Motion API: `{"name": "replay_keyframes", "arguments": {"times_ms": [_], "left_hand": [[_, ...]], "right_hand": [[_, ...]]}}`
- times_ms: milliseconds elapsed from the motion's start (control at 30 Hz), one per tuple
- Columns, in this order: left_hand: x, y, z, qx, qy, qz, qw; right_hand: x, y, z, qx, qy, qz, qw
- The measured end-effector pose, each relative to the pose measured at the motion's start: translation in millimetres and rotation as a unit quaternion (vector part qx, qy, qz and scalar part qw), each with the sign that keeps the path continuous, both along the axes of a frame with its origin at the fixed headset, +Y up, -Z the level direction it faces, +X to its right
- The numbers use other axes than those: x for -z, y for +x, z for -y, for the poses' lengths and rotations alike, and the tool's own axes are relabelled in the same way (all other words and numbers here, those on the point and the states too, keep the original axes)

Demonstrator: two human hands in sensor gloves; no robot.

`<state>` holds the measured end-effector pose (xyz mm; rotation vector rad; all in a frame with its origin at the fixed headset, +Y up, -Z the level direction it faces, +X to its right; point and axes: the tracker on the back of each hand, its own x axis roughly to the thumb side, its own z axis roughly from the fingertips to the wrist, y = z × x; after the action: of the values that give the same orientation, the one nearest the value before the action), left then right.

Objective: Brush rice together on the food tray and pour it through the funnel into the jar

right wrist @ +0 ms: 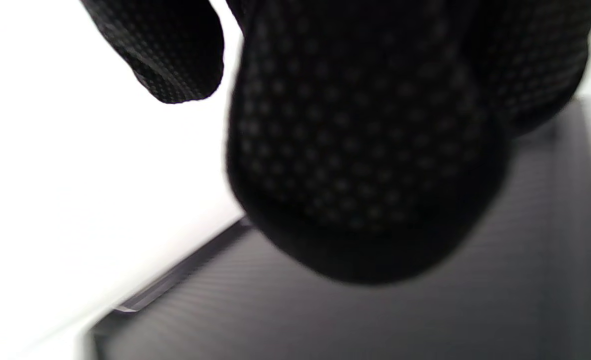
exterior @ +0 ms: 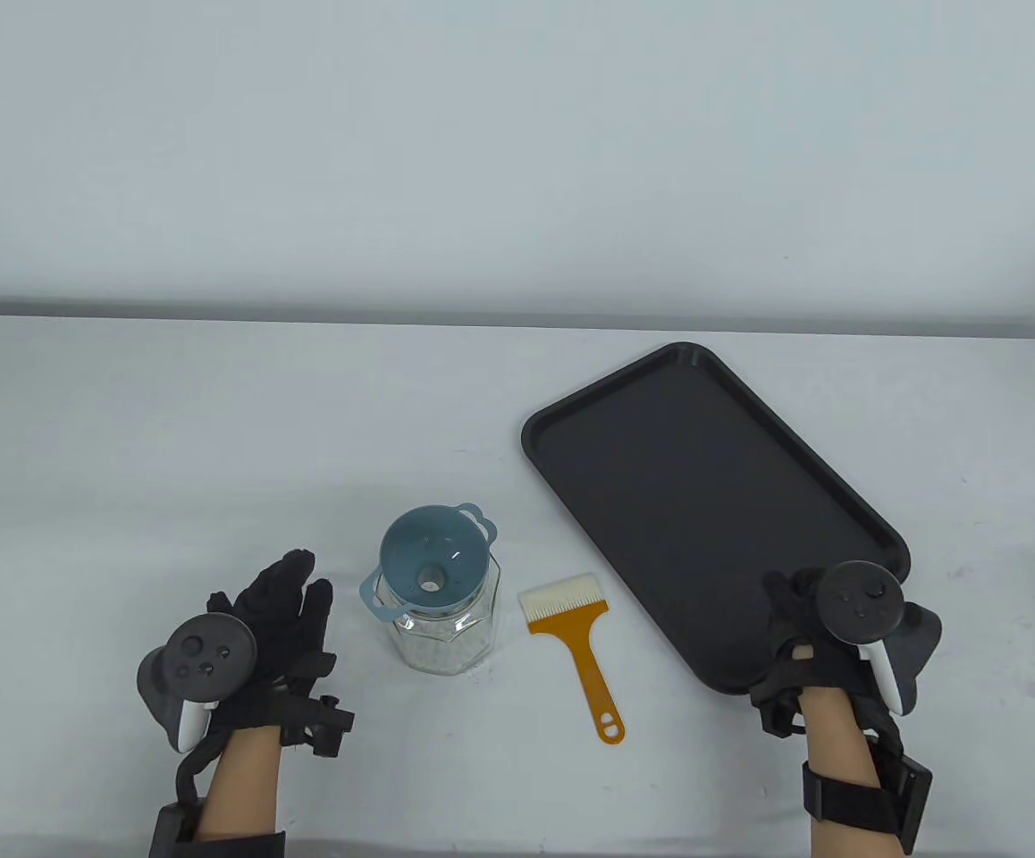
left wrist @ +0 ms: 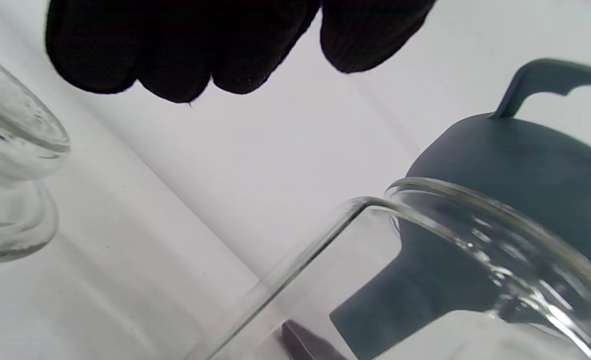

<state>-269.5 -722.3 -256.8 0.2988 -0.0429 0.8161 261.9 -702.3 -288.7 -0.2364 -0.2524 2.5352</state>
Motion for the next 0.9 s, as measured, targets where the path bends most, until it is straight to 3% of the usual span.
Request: {"name": "replay_keyframes", "arguments": {"times_ms": [100,200,333,500,667,900], "left_hand": [[-0.2,-0.3,0.7,0.007,-0.002,0.001,1.0],[0.3,0.2,1.3,0.011,-0.004,0.002,1.0],[0.6,0.8,1.8,0.015,-0.006,0.003,1.0],[1.2,1.9,2.2,0.014,-0.008,0.005,1.0],[1.9,-0.1,2.8,0.008,-0.009,0.007,1.0],[3.4,-0.6,2.4,0.005,-0.011,0.012,1.0]], "right_hand": [[2.2,-29.9,-11.0,-0.001,0.025,-0.051,0.998],[3.4,-70.5,-29.6,-0.068,0.071,-0.098,0.99],[13.0,-124.3,-50.2,-0.063,0.078,-0.182,0.978],[35.2,-187.0,-61.9,-0.039,0.007,-0.253,0.967],[56.3,-226.3,-56.1,-0.032,-0.076,-0.271,0.959],[63.7,-246.4,-52.1,0.003,-0.088,-0.261,0.961]]}}
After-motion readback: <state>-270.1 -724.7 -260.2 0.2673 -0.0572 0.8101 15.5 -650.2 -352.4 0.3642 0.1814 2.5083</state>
